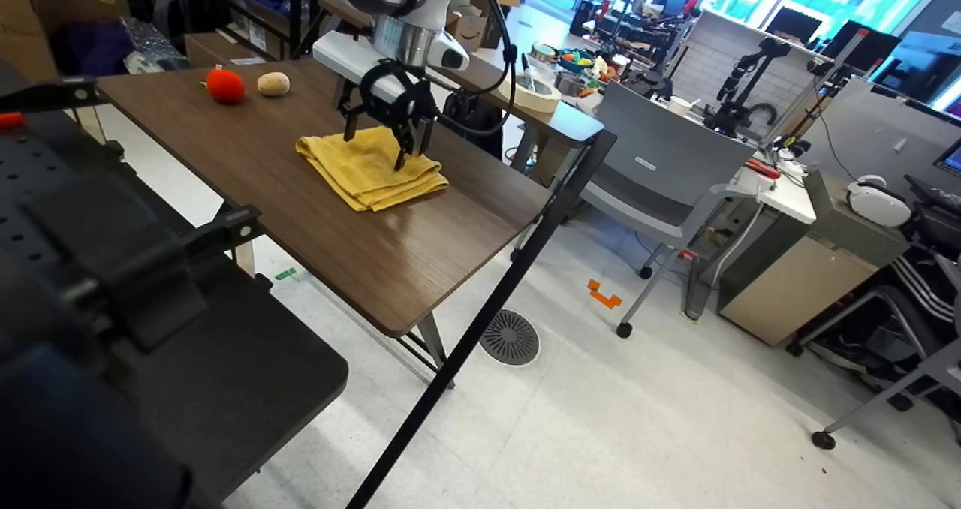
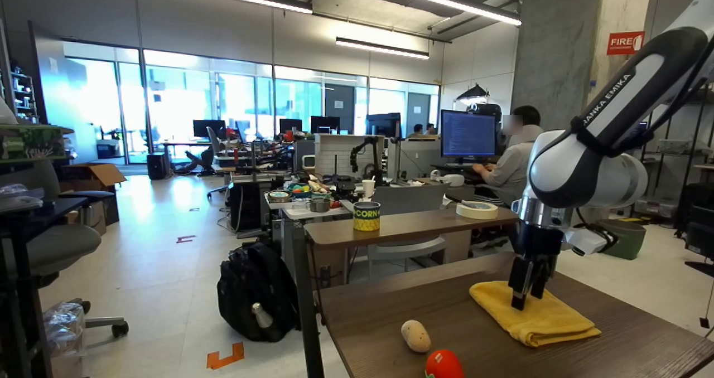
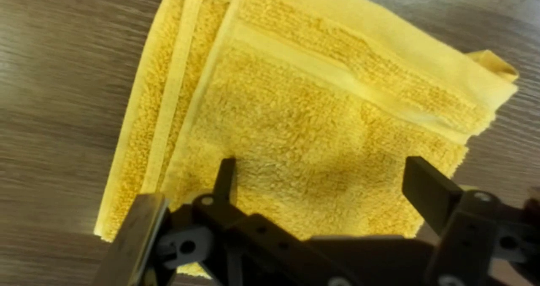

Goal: Wipe the table with the cloth

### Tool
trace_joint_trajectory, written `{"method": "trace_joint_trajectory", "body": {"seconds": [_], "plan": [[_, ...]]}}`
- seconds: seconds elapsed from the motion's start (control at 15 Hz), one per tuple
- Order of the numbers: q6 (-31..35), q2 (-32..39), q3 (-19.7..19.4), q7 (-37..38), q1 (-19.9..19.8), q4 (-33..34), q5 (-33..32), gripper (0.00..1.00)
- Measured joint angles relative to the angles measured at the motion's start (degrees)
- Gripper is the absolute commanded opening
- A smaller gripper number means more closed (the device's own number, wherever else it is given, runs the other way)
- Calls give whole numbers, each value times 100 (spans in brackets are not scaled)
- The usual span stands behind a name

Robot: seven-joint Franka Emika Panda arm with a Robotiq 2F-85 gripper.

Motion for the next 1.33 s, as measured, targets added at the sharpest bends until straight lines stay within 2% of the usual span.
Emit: {"method": "trace_joint_trajectory", "body": {"seconds": [0.2,0.53,0.73,1.0,1.33], "plan": [[-2,49,-102,-1,-4,-2,-26,100],[512,504,-946,63,-8,78,-481,100],[660,586,-1230,147,-76,211,-600,100],[864,414,-986,-293,-301,-142,-822,100],[1518,-302,-229,-1353,-763,-1718,-1172,100]]}}
